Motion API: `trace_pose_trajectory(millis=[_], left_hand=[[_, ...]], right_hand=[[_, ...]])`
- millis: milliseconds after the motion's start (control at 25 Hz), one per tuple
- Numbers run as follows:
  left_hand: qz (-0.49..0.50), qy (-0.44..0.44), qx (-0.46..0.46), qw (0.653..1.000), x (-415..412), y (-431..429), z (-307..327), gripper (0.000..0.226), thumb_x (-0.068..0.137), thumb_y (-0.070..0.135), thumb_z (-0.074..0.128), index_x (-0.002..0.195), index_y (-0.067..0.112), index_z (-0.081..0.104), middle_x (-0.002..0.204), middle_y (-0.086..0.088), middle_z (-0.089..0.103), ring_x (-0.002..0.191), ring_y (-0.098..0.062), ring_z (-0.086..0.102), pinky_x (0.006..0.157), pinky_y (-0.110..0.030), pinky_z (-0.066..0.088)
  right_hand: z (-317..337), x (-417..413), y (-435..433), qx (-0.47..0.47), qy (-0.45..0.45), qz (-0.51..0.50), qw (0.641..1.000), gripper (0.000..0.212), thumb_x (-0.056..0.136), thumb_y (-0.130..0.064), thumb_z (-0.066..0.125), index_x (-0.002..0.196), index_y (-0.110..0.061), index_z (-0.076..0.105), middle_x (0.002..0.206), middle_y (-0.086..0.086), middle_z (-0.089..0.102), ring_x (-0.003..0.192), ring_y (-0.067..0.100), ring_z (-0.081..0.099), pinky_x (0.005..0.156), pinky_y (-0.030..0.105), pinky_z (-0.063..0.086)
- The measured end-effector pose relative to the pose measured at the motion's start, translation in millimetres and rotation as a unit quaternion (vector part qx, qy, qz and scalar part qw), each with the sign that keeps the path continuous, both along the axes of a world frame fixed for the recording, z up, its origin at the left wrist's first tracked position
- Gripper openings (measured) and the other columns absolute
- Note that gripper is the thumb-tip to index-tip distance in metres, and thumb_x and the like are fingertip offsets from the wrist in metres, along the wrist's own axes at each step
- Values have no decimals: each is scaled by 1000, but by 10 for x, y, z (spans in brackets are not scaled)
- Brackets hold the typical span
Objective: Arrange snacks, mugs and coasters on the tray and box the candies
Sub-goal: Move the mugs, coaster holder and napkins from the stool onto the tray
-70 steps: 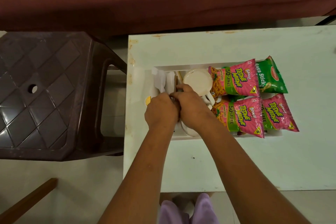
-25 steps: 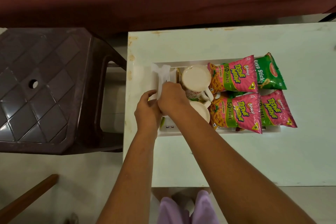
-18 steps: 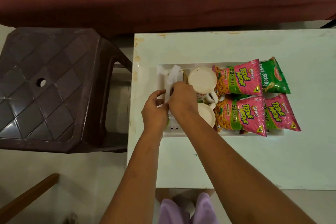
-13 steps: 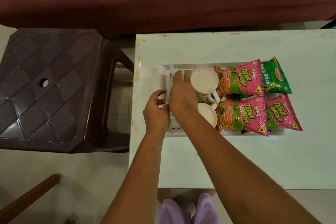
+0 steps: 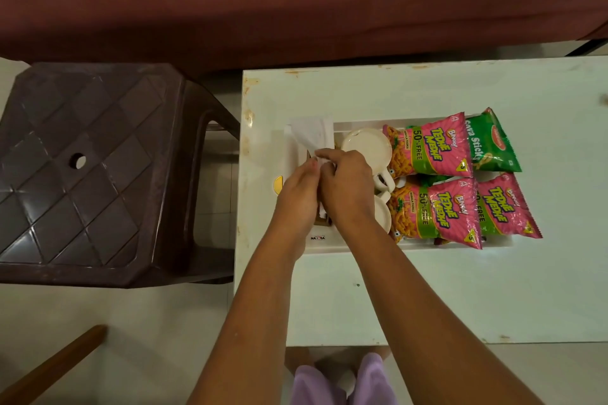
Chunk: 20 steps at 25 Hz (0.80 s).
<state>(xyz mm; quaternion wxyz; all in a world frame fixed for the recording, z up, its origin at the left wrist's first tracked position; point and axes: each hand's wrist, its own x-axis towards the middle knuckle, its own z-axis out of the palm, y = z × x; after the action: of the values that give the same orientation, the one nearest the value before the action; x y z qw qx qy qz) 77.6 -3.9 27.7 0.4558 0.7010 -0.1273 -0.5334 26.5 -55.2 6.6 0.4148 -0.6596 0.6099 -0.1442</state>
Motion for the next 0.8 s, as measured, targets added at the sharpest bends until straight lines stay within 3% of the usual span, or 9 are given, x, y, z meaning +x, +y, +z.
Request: trace_pose_trajectory(millis=[120,280,360,440,520,600,680,760,800], left_hand=[[44,154,-7,987,1,22,-6,38,95,52,31,108,31,59,117,5,66,115,-10,58,98,-31,49],[48,215,-10,976,2,-9,31,54,93,61,18,111,31,59,128,0,61,123,-16,53,104,-34,43],[51,201,12,978,-7,-45,68,50,93,58,26,111,27,60,121,-1,65,118,-16,57,99,-34,47],[37,165,50,984,-8,-75,134,37,93,54,36,95,27,61,105,3,68,104,-14,60,80,-29,52],[0,62,85,994,-3,-98,216,26,93,49,42,80,30,54,90,9,61,85,-7,56,70,-27,44],[-28,-43,94,994,-32,-136,230,25,94,46,41,75,31,49,80,17,51,77,-1,49,74,-26,37],[-61,-59,95,992,-99,-175,234,24,97,44,37,83,29,50,78,20,47,84,-5,51,72,-20,36],[-50,-13,88,995,-114,-186,234,27,97,43,37,82,29,52,77,19,50,86,-4,52,75,-17,41],[-29,17,85,996,-79,-185,212,27,96,45,39,78,31,52,78,18,53,87,-5,53,85,-22,43]], right_hand=[[-52,-20,36,-10,26,38,999,29,92,-18,46,111,-19,67,112,8,65,94,20,64,73,22,46],[-73,-20,53,-40,71,67,994,22,87,-13,54,105,-16,66,107,10,63,91,24,63,72,26,46],[-91,-35,41,-43,81,81,993,17,86,-12,56,101,-15,63,102,11,60,88,25,62,67,25,41],[-101,-63,29,-45,54,69,995,23,84,-12,59,106,-17,61,104,10,57,86,22,58,68,24,38],[-133,-59,49,-61,54,85,993,31,86,-12,57,117,-17,58,115,11,56,95,21,57,76,24,41],[-185,-48,132,-58,51,130,989,33,91,-17,45,122,-9,52,124,18,54,111,30,54,94,35,44],[-115,-24,225,-58,12,158,986,41,91,-23,32,124,-1,44,127,30,47,116,47,46,98,58,40],[-142,-9,233,-44,20,181,982,37,93,-15,35,126,0,41,130,28,45,118,47,44,98,58,40],[-167,-5,202,-41,49,188,980,38,93,-11,41,130,-2,39,133,24,44,120,42,45,100,53,40]])
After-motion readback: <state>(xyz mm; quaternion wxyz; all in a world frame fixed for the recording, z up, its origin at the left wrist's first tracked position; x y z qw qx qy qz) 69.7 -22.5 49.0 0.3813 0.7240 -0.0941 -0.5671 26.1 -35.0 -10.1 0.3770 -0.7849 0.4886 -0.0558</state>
